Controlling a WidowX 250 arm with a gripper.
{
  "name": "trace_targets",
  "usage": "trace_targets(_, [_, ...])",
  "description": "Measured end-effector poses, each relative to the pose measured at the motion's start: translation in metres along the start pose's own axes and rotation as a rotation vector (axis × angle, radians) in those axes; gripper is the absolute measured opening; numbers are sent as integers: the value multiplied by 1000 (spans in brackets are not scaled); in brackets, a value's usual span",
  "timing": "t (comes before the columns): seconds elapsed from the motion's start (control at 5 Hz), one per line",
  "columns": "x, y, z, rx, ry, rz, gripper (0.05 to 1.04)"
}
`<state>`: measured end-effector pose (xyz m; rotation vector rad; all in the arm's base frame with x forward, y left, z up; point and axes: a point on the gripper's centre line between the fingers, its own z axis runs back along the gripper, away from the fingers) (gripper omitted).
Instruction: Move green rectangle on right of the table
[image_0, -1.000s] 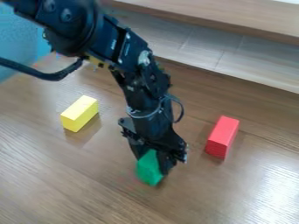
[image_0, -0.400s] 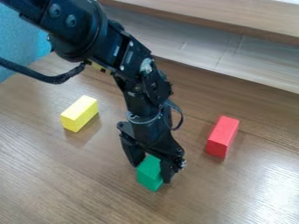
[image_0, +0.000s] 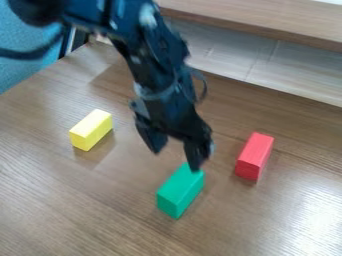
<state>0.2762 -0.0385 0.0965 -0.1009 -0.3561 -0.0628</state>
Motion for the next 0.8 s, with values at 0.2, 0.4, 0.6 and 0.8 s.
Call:
trace_targets(0.2, [12, 11, 24, -10, -62, 18, 1000])
trace_targets(0.4, [17, 28, 37, 4, -91, 59, 1000])
trace_targets(0.6, [18, 51, 42, 24, -104, 103, 1000])
trace_targets(0.8, [15, 72, 38, 38, -91, 142, 1000])
